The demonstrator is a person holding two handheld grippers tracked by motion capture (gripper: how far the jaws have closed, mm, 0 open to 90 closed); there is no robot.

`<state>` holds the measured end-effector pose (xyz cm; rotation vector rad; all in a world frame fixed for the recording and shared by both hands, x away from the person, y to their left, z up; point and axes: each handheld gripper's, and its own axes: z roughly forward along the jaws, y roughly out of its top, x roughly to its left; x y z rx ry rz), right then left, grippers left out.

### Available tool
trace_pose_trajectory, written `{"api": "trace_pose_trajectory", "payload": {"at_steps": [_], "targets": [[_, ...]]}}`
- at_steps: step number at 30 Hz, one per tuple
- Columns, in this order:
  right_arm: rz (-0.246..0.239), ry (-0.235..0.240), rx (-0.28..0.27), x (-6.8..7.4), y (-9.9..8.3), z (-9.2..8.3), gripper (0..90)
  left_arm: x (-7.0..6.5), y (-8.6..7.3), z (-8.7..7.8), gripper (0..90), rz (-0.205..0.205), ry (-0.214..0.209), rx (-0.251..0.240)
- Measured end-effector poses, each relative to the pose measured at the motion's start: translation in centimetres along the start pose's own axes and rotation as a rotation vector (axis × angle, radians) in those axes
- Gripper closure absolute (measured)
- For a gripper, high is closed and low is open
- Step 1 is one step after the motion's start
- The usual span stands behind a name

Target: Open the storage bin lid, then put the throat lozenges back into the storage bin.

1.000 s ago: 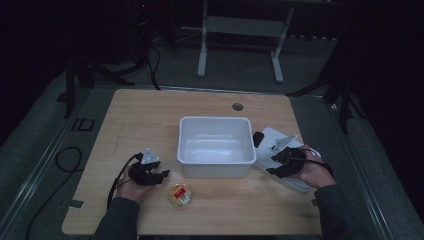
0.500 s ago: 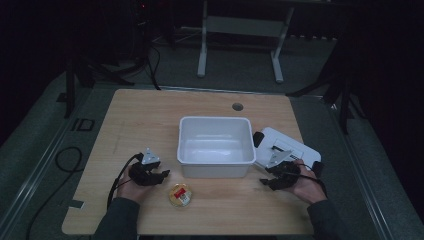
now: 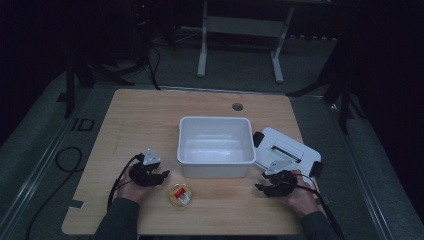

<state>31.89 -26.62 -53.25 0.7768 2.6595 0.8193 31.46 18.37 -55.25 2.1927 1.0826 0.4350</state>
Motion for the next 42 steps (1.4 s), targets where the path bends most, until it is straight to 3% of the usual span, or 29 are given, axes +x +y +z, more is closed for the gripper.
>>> {"api": "trace_pose_trajectory", "payload": {"at_steps": [4,6,13,24,26,31,42], "targets": [[0.033,-0.002,-0.015,0.2,-0.4,0.5,45.7,-0.3,0.0,-0.2,48.0,0.013,0.002,0.01],[0.039,-0.018,-0.039,0.4,-0.5,0.7,44.9,-0.3,0.1,-0.3,48.0,0.009,-0.002,0.007],[0.116,-0.011,-0.114,0.4,-1.5,0.9,41.8,-0.3,0.2,-1.4,48.0,-0.01,-0.025,-0.023],[0.137,-0.02,-0.182,0.6,-2.4,1.0,40.7,-0.1,0.4,-3.5,48.1,-0.03,-0.086,-0.07],[0.136,-0.018,-0.209,0.7,-2.8,1.1,40.4,-0.2,0.6,-3.9,48.1,-0.021,-0.084,-0.077],[0.132,-0.013,-0.21,0.7,-2.9,1.1,38.5,-0.4,1.2,-5.2,47.9,0.001,-0.092,-0.101],[0.133,-0.016,-0.21,0.8,-2.9,1.1,37.2,-1.5,2.8,-7.0,41.4,0.092,-0.126,-0.084]]}}
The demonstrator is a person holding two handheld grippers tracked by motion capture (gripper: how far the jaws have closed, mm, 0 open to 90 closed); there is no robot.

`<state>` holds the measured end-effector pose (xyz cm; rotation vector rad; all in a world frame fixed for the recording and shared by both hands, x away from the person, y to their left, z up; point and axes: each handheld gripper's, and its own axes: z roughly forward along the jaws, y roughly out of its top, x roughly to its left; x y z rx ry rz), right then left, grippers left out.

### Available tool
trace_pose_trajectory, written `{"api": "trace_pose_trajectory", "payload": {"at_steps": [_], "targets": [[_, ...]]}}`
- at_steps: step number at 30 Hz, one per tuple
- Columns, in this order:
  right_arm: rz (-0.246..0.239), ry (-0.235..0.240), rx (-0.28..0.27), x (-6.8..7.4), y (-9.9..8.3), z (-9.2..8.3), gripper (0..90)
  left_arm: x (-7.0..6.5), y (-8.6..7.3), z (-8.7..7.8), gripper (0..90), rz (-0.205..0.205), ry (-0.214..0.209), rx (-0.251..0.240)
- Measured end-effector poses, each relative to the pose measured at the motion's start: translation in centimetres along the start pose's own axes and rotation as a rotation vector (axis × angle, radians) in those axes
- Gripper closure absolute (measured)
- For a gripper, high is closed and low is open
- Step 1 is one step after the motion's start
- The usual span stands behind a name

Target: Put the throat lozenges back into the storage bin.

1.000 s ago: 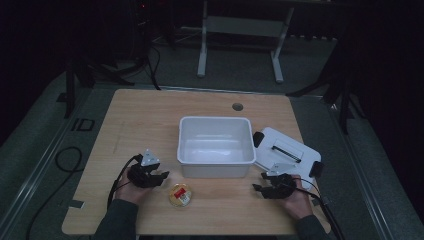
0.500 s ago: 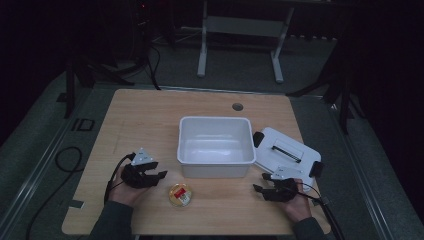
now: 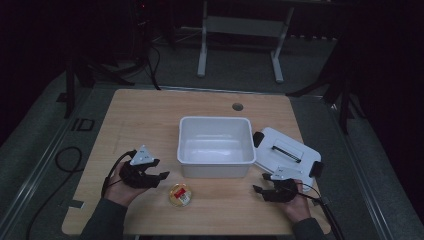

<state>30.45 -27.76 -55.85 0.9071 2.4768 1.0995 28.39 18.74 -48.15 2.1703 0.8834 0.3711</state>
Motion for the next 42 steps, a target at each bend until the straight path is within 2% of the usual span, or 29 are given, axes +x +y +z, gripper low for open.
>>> {"api": "trace_pose_trajectory", "payload": {"at_steps": [11,13,14,19,22,23,31,40,42], "targets": [[0.004,-0.005,0.0,0.1,0.0,0.0,36.8,-1.1,1.4,-0.1,36.4,0.116,-0.059,0.057],[0.004,-0.005,0.0,0.1,0.0,0.0,36.7,-1.2,1.4,0.0,36.2,0.122,-0.067,0.062],[0.004,-0.005,0.0,0.1,0.0,0.0,36.8,-1.3,1.5,0.1,36.2,0.139,-0.074,0.073],[0.004,-0.005,0.0,0.1,-0.1,0.0,36.4,-1.8,1.4,0.6,35.9,0.173,-0.095,0.095],[0.005,-0.005,0.0,0.1,-0.1,-0.1,36.4,-1.9,1.4,0.7,35.4,0.178,-0.101,0.095],[0.005,-0.005,0.0,0.1,-0.1,-0.1,36.4,-2.1,1.5,0.8,35.4,0.196,-0.112,0.102],[0.004,-0.003,0.0,0.1,-0.1,0.0,36.1,-3.2,1.5,1.7,28.3,0.25,-0.135,0.144],[0.004,-0.002,0.001,0.1,0.0,0.0,35.8,-4.3,1.5,2.9,14.9,0.32,-0.149,0.202],[0.004,-0.001,0.001,0.1,-0.1,0.0,35.6,-4.5,1.5,3.2,13.2,0.323,-0.152,0.211]]}}
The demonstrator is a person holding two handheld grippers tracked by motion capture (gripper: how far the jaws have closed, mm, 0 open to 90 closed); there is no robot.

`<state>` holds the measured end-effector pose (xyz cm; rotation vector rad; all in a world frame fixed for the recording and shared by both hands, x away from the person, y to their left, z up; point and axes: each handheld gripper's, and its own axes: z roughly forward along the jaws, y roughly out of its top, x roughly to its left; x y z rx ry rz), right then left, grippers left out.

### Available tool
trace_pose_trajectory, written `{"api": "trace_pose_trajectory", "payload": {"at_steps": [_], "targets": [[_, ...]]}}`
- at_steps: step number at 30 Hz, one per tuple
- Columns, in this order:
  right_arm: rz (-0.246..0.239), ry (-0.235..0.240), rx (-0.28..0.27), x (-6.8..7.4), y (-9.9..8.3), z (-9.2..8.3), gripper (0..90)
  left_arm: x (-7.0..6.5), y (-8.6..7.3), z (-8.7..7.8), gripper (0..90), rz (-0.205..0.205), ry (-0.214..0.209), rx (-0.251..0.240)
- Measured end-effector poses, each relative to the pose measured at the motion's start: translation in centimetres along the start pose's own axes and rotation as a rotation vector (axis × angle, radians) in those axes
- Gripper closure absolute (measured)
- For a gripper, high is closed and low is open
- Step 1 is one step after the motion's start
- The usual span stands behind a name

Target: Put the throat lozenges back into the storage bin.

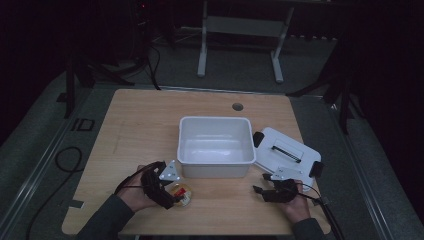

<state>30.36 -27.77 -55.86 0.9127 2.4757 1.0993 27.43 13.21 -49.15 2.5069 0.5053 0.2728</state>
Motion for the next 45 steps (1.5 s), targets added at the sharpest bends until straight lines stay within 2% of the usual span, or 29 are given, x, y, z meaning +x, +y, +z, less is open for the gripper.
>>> {"api": "trace_pose_trajectory", "payload": {"at_steps": [6,13,22,27,32,45], "targets": [[0.0,0.0,0.0,0.0,0.0,0.0,35.5,-0.4,0.1,0.6,10.1,0.023,-0.012,0.013],[-0.001,0.001,0.001,0.0,0.0,0.0,35.2,-0.8,0.2,1.2,8.3,0.07,-0.029,0.03],[-0.002,0.001,0.001,0.0,0.0,0.0,35.1,-1.1,0.4,2.2,10.3,0.12,-0.045,0.071],[-0.002,0.001,0.0,0.0,0.0,0.0,35.0,-1.1,0.5,2.6,11.5,0.13,-0.042,0.096],[-0.003,0.002,0.001,0.0,0.0,0.0,34.8,-1.2,0.6,3.2,9.3,0.148,-0.056,0.143],[-0.004,0.002,0.001,0.0,0.0,0.0,34.5,-1.1,1.0,4.1,9.7,0.17,-0.06,0.183]]}}
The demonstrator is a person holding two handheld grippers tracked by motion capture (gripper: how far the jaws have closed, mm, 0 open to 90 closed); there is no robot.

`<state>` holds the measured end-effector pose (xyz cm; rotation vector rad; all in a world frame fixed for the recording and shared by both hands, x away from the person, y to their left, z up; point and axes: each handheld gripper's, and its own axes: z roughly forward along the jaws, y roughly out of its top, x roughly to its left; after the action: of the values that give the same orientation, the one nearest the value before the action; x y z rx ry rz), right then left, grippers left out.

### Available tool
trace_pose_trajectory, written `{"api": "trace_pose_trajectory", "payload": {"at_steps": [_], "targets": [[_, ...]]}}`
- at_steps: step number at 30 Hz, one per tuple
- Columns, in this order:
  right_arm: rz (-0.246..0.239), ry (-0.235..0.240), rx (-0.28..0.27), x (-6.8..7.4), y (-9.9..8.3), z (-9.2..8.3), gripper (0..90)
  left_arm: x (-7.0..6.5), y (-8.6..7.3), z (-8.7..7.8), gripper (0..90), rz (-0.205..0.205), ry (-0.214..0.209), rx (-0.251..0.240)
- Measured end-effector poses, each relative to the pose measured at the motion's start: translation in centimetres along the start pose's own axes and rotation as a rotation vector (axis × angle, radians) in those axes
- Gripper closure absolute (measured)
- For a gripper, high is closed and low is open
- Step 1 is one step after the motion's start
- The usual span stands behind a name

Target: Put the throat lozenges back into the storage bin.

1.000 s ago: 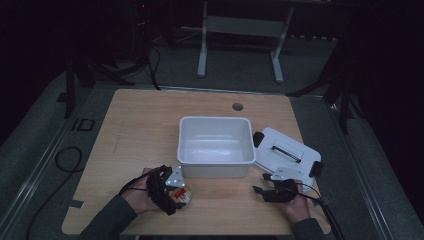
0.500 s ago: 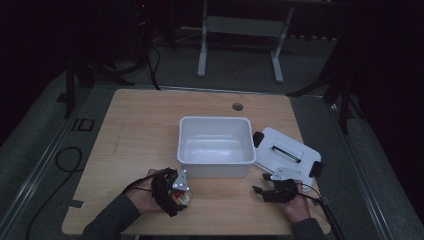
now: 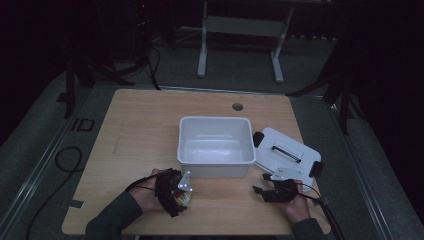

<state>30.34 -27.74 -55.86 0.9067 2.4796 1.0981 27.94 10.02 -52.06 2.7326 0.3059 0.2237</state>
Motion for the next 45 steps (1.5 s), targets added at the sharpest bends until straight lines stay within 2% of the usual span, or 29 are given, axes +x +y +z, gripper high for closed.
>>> {"api": "trace_pose_trajectory", "payload": {"at_steps": [5,8,20,31,45], "targets": [[0.0,0.0,0.0,0.0,0.0,0.0,34.5,0.12,0.14,0.28,11.4,0.006,-0.006,0.013],[0.0,0.001,0.0,0.0,0.0,0.0,34.4,0.15,0.22,0.43,12.5,0.01,0.004,0.025],[-0.001,0.001,0.0,0.0,0.0,0.0,34.3,0.54,0.24,0.55,18.8,0.005,-0.027,0.041],[-0.001,0.001,0.0,0.01,0.0,0.0,34.2,0.69,0.4,0.61,19.5,0.016,-0.032,0.073],[-0.001,0.001,0.001,0.01,0.0,0.0,34.2,0.96,0.15,0.15,20.1,0.018,-0.037,0.082]]}}
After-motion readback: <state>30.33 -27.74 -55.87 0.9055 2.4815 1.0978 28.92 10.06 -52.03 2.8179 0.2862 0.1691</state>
